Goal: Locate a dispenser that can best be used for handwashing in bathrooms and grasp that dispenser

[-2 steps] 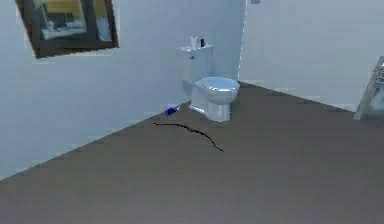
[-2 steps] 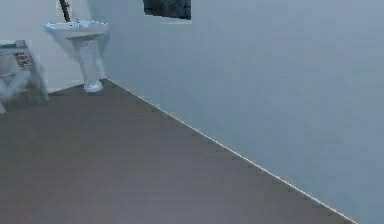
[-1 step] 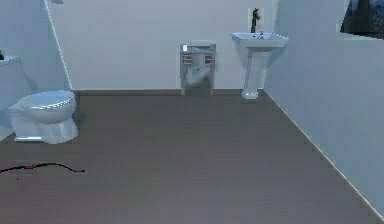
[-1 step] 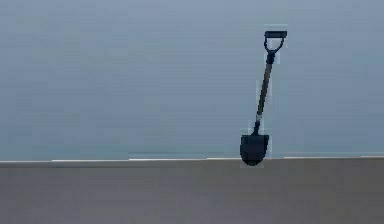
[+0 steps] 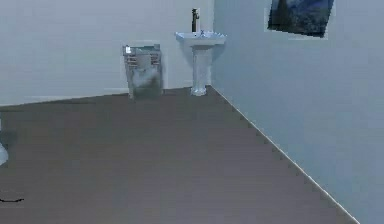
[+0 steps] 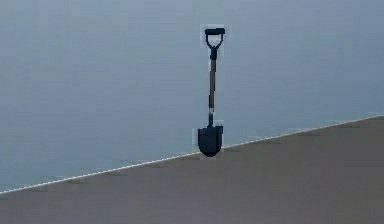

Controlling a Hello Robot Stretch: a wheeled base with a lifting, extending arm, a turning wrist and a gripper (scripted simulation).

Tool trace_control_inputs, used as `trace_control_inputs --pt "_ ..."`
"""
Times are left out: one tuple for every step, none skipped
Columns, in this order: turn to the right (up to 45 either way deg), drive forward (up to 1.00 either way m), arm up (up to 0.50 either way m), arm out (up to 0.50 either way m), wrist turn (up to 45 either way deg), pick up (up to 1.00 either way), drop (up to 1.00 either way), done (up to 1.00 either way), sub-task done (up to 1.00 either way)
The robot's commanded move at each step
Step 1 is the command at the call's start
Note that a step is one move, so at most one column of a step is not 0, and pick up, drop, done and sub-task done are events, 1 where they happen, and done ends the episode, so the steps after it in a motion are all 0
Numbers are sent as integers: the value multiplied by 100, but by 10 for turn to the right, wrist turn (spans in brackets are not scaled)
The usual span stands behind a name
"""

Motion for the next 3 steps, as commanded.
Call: trace_control_inputs --pt "0 100 0 0 0 0 0 0 0" --pt "0 100 0 0 0 0 0 0 0" --pt "0 55 0 0 0 0 0 0 0"
